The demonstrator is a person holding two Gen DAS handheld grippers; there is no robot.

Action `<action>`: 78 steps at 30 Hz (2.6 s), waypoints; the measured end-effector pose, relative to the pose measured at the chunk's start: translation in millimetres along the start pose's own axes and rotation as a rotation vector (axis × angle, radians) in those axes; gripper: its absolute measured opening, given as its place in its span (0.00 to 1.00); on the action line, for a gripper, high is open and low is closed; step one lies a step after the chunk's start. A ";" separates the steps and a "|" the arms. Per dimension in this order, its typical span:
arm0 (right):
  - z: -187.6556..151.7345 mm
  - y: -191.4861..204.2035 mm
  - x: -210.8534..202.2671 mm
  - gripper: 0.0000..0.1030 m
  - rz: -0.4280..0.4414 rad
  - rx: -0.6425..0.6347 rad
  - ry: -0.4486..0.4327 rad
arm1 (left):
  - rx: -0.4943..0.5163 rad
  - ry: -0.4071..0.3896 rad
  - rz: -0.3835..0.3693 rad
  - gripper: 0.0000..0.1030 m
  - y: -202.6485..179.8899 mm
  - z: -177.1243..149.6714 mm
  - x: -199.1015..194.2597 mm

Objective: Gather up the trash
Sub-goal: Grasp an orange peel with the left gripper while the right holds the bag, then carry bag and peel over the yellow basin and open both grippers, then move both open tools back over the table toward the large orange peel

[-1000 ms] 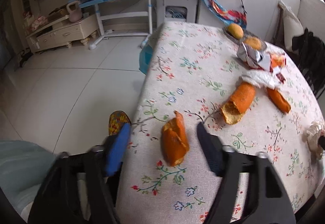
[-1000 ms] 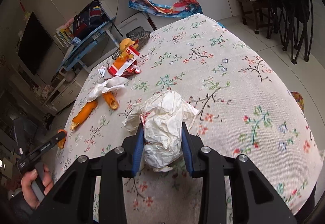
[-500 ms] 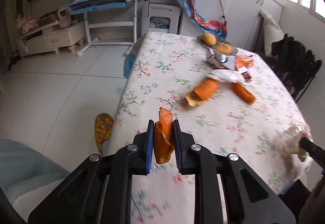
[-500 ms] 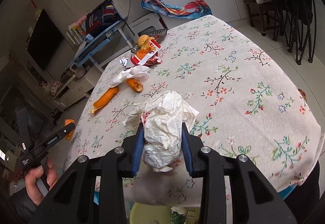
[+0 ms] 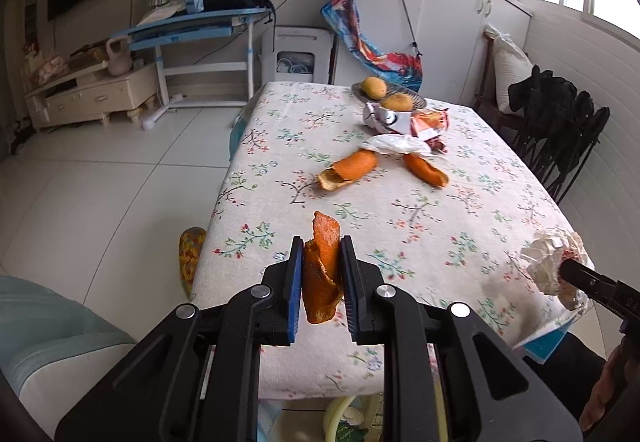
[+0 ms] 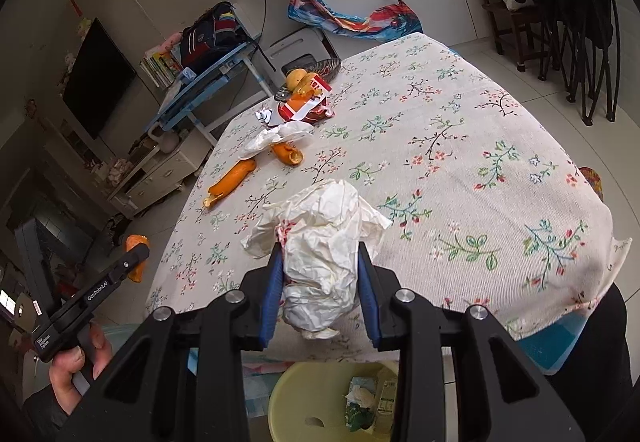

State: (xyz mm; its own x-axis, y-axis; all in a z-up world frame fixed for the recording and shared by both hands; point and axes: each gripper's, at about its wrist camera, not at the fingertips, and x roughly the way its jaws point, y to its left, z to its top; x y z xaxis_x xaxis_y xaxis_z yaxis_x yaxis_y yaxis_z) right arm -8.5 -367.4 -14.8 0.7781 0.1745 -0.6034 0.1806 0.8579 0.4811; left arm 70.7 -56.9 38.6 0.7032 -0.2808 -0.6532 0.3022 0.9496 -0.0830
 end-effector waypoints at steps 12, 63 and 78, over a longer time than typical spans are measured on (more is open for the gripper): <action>-39.8 25.9 -16.5 0.34 0.020 -0.095 0.062 | 0.033 0.016 -0.069 0.17 -22.7 -31.4 -31.7; 116.1 -20.9 145.7 0.78 -0.362 -0.199 0.157 | 0.146 0.144 0.016 0.81 -34.0 75.1 128.4; 122.2 -6.4 170.8 0.93 -0.444 -0.264 0.169 | 0.117 0.255 0.063 0.93 -33.0 88.7 209.1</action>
State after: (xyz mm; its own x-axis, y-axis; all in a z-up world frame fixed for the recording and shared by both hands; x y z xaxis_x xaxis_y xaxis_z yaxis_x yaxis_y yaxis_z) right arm 196.7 -402.2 -43.3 0.5500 -0.1754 -0.8165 0.2956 0.9553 -0.0060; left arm 264.9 -159.3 -28.4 0.5425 -0.1641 -0.8239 0.3460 0.9373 0.0411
